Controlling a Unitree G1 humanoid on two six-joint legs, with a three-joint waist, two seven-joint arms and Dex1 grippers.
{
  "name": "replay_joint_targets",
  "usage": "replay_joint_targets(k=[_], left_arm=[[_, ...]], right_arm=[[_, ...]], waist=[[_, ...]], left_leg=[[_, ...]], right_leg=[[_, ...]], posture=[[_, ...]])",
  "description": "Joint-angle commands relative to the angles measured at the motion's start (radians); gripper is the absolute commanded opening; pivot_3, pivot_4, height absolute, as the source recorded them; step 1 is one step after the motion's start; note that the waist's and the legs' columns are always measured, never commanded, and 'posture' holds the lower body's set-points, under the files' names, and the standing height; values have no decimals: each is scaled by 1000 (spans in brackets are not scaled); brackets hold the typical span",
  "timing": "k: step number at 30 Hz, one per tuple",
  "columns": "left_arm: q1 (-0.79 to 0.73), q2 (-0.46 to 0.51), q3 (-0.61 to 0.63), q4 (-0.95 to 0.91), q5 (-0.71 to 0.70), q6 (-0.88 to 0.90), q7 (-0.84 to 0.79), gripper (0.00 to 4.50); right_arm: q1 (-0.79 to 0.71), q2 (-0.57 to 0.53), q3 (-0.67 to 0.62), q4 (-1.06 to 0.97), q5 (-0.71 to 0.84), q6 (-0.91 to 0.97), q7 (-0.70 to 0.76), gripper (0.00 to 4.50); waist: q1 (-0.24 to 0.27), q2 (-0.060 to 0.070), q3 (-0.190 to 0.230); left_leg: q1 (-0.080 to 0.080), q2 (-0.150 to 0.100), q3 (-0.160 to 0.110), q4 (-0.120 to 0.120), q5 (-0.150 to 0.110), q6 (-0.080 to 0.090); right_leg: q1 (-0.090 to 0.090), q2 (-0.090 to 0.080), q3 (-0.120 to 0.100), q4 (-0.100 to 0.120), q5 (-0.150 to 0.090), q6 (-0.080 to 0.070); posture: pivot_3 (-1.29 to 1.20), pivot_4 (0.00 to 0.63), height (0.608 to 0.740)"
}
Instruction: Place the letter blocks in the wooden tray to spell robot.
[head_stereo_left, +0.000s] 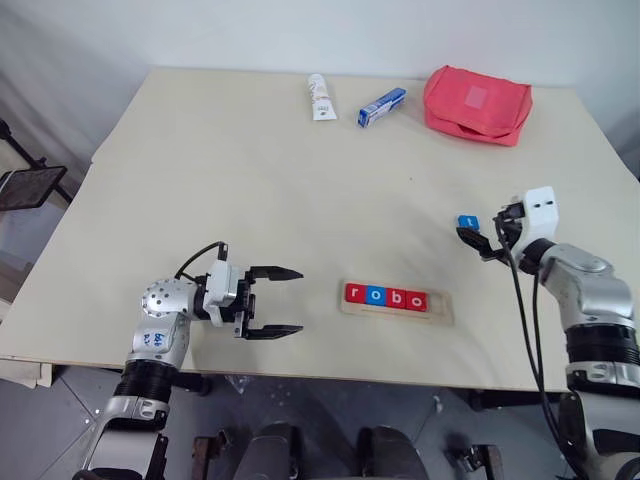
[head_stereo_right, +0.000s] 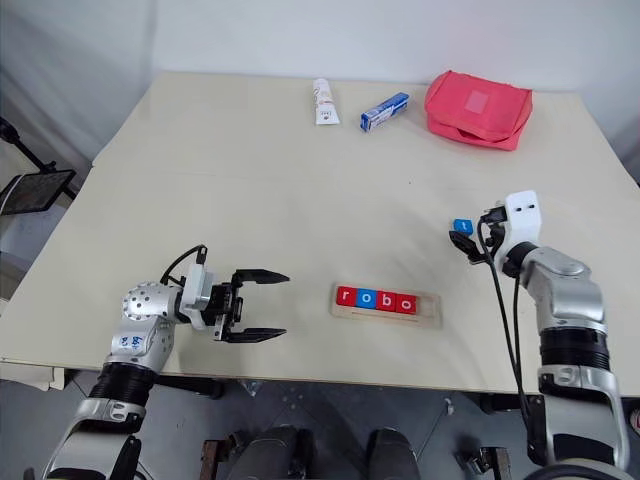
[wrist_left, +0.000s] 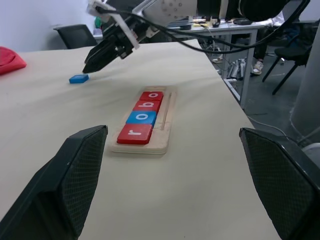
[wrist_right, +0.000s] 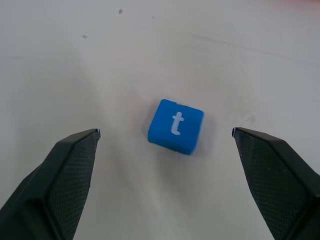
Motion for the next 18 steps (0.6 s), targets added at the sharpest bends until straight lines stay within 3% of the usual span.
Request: replay_joint_targets(k=[1,6,7,10,16,18], left_arm=[[17,8,9,-54,-11,9,17,4500],[39,12,13,-85,-10,16,36,4500],[43,13,13,-90,-10,17,39,4500],[52,15,13,-101,-10,17,47,4500],[62,16,13,-113,-11,16,55,4500],[64,17,13,-115,-12,15,56,4500]], right_arm=[[-72,20,-1,130,-29,-89,-25,4435],[-135,49,13,301,-71,-181,-49,4435],[-139,51,10,318,-71,-190,-52,4264],[-143,55,4,342,-67,-211,-45,3613],[-130,47,-12,335,-57,-229,-62,1569],[-119,43,-23,311,-51,-229,-70,1473]], waist=[[-1,0,0],[-4,0,0],[-3,0,0],[-3,0,0],[0,0,0],[0,0,0]], left_leg=[[0,0,0,0,0,0],[0,0,0,0,0,0],[0,0,0,0,0,0],[0,0,0,0,0,0],[0,0,-1,1,0,0],[0,0,-1,1,0,0]], right_leg=[[0,0,0,0,0,0],[0,0,0,0,0,0],[0,0,0,0,0,0],[0,0,0,0,0,0],[1,0,1,0,0,0],[1,0,0,0,0,0]], posture=[[0,150,740],[0,150,740],[0,150,740],[0,150,740],[0,150,740],[0,150,740]])
